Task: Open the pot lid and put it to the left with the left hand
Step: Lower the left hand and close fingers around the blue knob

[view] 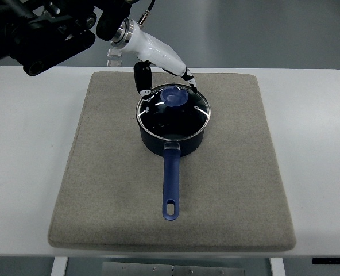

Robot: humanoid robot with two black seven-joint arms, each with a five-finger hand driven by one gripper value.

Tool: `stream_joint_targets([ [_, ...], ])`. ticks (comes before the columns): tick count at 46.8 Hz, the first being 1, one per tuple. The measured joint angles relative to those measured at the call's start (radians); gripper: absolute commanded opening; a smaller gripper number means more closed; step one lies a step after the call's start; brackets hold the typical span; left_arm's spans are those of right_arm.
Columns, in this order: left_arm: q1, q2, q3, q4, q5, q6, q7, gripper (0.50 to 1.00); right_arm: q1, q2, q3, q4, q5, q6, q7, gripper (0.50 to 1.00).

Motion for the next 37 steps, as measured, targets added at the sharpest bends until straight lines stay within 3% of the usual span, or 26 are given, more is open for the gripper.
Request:
stream_joint_targets([
  [9, -0.002, -0.007, -0.001, 0.002, -0.004, -0.04, 0.0, 0.932, 0.0, 0.0, 0.0, 0.0, 0.0, 0.0, 0.0, 0.917],
  [37, 0.011, -0.031, 0.017, 0.036, 0.015, -0.033, 0.0, 0.919, 0.0, 0.0, 0.0, 0.0, 0.0, 0.0, 0.0, 0.917],
])
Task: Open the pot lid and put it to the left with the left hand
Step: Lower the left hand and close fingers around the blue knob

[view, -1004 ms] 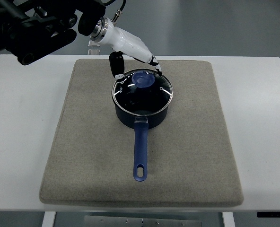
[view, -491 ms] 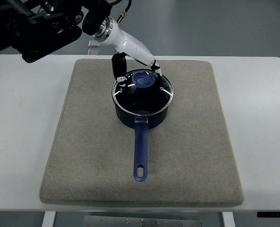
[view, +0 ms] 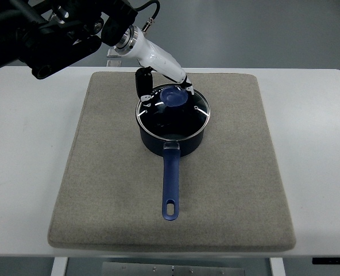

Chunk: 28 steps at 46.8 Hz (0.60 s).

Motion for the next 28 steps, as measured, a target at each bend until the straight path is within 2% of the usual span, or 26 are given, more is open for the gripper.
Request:
stream_joint_targets([
  [6, 0.002, -0.005, 0.002, 0.0, 0.01, 0.006, 0.0, 0.921, 0.0, 0.0, 0.0, 0.0, 0.0, 0.0, 0.0, 0.917],
  [16, 0.003, -0.007, 0.001, 0.001, 0.011, 0.014, 0.0, 0.979, 0.0, 0.0, 0.0, 0.0, 0.0, 0.0, 0.0, 0.917],
  [28, 0.004, 0.0, 0.0, -0.003, 0.005, 0.041, 0.0, 0.981, 0.0, 0.0, 0.0, 0.0, 0.0, 0.0, 0.0, 0.917],
])
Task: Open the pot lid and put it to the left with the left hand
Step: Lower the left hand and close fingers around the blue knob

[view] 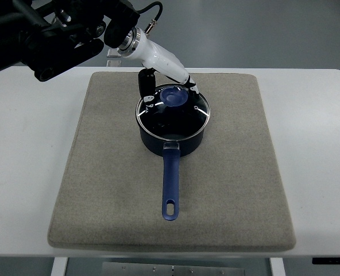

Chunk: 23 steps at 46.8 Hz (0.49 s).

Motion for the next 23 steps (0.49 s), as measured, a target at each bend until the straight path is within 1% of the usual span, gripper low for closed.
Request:
stream_joint_targets([
  [7, 0.001, 0.005, 0.002, 0.0, 0.005, 0.0, 0.0, 0.964, 0.0, 0.0, 0.0, 0.0, 0.0, 0.0, 0.0, 0.917],
  [21, -0.002, -0.004, 0.004, 0.003, 0.01, -0.002, 0.0, 0.964, 0.0, 0.0, 0.0, 0.0, 0.0, 0.0, 0.0, 0.917],
  [23, -0.002, -0.004, 0.004, 0.002, 0.01, -0.002, 0.0, 0.958, 0.0, 0.0, 0.0, 0.0, 0.0, 0.0, 0.0, 0.917],
])
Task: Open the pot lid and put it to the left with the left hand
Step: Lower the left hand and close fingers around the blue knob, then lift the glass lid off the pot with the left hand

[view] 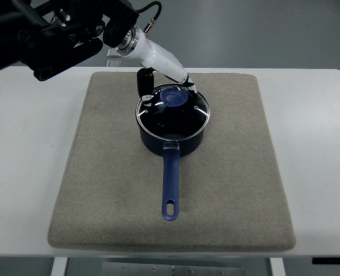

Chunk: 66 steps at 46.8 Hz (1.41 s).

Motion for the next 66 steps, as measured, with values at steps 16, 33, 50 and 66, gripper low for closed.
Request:
stream_joint_targets([
  [16, 0.001, 0.001, 0.0, -0.001, 0.038, 0.002, 0.0, 0.786, 0.0, 0.0, 0.0, 0.0, 0.0, 0.0, 0.0, 0.917],
  [33, -0.001, 0.001, -0.001, 0.0, 0.044, 0.002, 0.0, 0.658, 0.0, 0.0, 0.0, 0.0, 0.0, 0.0, 0.0, 0.917],
  [50, 0.001, -0.005, -0.004, 0.001, 0.044, 0.012, 0.0, 0.5, 0.0, 0.0, 0.0, 0.0, 0.0, 0.0, 0.0, 0.917],
  [66, 0.001, -0.007, -0.015, 0.001, 0.031, 0.014, 0.0, 0.5, 0.0, 0.0, 0.0, 0.0, 0.0, 0.0, 0.0, 0.917],
])
